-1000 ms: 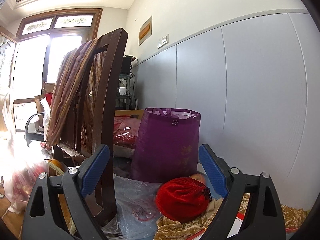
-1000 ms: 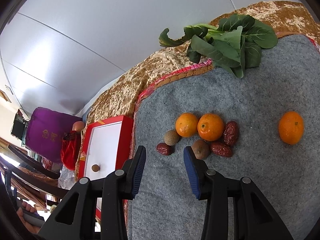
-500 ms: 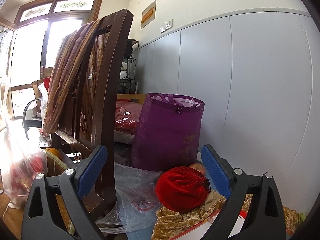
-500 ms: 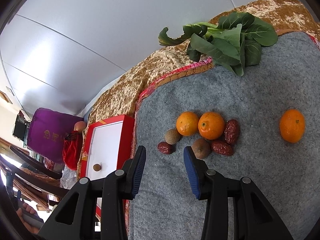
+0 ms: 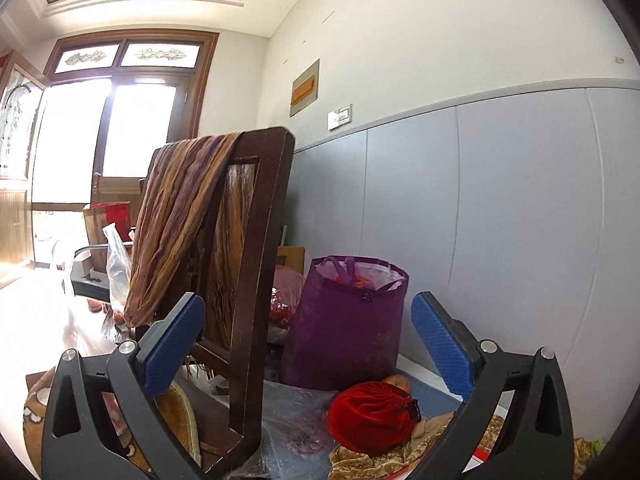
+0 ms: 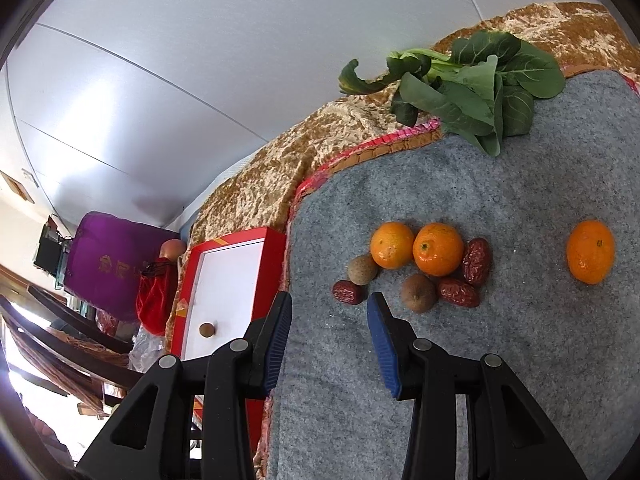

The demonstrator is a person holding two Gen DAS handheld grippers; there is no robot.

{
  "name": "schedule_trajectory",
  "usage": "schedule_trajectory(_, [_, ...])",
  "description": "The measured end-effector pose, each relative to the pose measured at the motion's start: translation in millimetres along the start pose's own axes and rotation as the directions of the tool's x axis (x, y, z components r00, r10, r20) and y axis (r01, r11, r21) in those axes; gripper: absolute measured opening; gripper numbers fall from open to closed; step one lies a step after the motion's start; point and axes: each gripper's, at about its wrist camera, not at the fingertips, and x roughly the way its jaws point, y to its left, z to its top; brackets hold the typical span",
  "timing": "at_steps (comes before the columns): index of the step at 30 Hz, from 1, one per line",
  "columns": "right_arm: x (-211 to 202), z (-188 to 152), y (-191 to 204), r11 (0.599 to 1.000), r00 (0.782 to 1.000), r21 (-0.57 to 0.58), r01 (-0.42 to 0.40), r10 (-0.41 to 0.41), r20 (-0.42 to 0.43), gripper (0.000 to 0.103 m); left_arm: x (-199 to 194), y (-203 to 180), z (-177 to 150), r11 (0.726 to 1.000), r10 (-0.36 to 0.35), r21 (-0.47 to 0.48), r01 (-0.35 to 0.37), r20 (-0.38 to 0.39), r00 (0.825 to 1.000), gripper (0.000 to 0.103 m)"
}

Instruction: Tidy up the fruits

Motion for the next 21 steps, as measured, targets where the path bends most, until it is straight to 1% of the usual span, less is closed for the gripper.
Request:
schedule_trajectory(1, [-3,-1,1,1.0,1.0,0.001,-0.007,0.007,0.002,0.042,-11,-6,2,0.999,-0.033,0.014,0.033,0.001,0.999,0.103])
schedule_trajectory(3, [-11,-2,4,1.0,1.0,-0.002,-0.021,0.021,0.015,0.042,-24,-23,0,0.993,-0.109,0.049,0.11,-0.02,0.994,0.103])
schedule_trajectory(4, [-14,-2,5,1.0,0.999,-0.003,-0.025,0.025,0.019,0.042,-35,-35,-2,0.985,-0.157,0.069,0.159,-0.04,0.987,0.103])
schedule_trajectory(7, [-29,-3,5,0.999,0.999,-0.011,-0.035,0.036,0.041,0.042,-56,-70,-10,0.956,-0.26,0.119,0.266,-0.069,0.963,0.103])
schedule_trajectory(9, [-39,-3,2,0.999,0.998,-0.014,-0.035,0.035,0.055,0.042,-70,-96,-19,0.93,-0.322,0.158,0.333,-0.094,0.942,0.103])
schedule_trajectory(11, [-49,-2,-4,1.0,0.997,-0.015,-0.025,0.026,0.07,0.042,-79,-117,-26,0.9,-0.386,0.163,0.405,-0.136,0.912,0.103])
schedule_trajectory(12, [-55,-1,-9,1.0,0.997,-0.011,-0.016,0.017,0.078,0.042,-82,-128,-30,0.884,-0.413,0.166,0.437,-0.16,0.897,0.103])
schedule_trajectory(14, [-63,0,-19,1.0,0.996,0.004,-0.011,0.011,0.09,0.042,-86,-146,-38,0.861,-0.446,0.173,0.479,-0.196,0.873,0.103])
schedule_trajectory(16, [-69,4,-29,1.0,0.995,0.023,-0.008,0.006,0.1,0.042,-90,-158,-41,0.848,-0.461,0.181,0.498,-0.212,0.862,0.103])
schedule_trajectory(17, [-72,6,-34,0.999,0.995,0.032,-0.01,0.007,0.104,0.042,-91,-162,-43,0.846,-0.462,0.186,0.5,-0.213,0.861,0.103])
schedule_trajectory(19, [-75,8,-38,0.999,0.994,0.039,-0.017,0.013,0.111,0.042,-91,-167,-44,0.848,-0.459,0.184,0.497,-0.212,0.863,0.103])
schedule_trajectory(21, [-77,10,-38,0.999,0.993,0.035,-0.022,0.018,0.115,0.042,-89,-166,-43,0.855,-0.449,0.18,0.486,-0.211,0.868,0.103])
